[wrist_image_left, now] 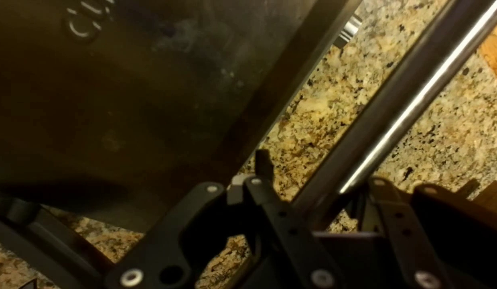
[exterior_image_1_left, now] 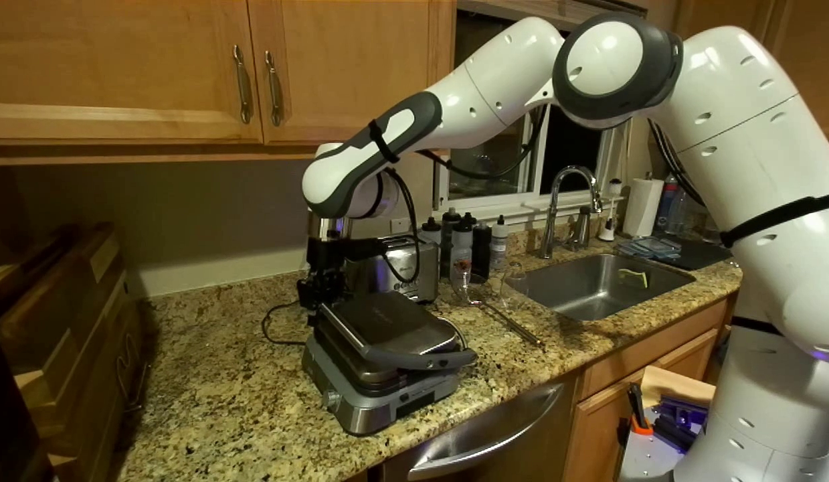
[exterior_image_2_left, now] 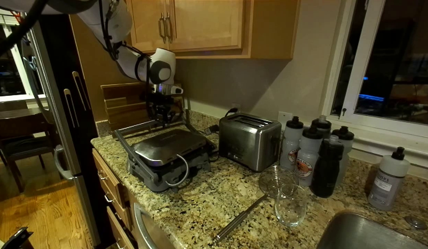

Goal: Close the sandwich maker

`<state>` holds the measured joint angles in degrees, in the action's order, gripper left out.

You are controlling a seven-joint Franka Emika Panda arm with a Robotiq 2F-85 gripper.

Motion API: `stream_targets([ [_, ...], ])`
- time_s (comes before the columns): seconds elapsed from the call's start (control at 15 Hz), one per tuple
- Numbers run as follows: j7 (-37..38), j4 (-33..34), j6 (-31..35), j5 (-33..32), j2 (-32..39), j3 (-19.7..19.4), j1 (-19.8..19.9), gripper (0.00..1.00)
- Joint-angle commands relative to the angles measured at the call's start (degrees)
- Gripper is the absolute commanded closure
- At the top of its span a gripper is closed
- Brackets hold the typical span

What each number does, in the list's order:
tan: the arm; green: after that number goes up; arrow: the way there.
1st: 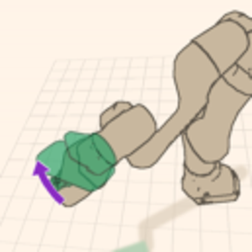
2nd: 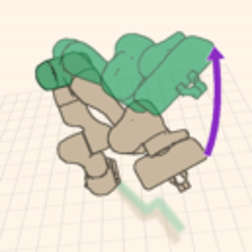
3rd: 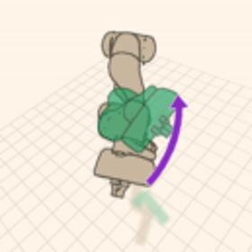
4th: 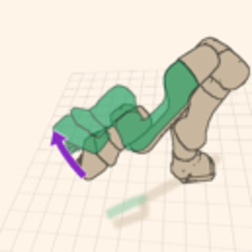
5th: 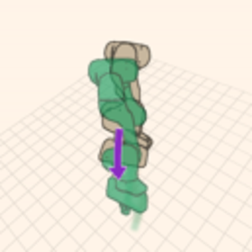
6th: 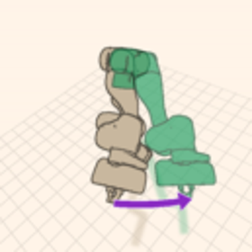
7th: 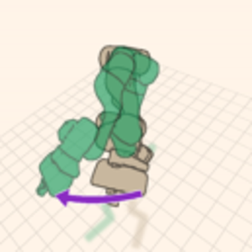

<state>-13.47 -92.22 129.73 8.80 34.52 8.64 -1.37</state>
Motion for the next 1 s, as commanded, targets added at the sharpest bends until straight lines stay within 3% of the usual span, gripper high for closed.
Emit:
stream_targets([
  [0.0,-1.0,-3.2,-3.1,-1.9,-4.5,-0.5,0.1,0.27],
  [0.27,-0.5,-4.4,-7.0,-5.2,-8.7,-1.5,-0.4,0.02],
  [0.67,1.7,-8.0,-12.0,-8.9,-17.5,-4.7,0.3,0.00],
  [0.93,2.8,-15.3,-12.2,-10.4,-24.8,-7.8,1.8,0.00],
])
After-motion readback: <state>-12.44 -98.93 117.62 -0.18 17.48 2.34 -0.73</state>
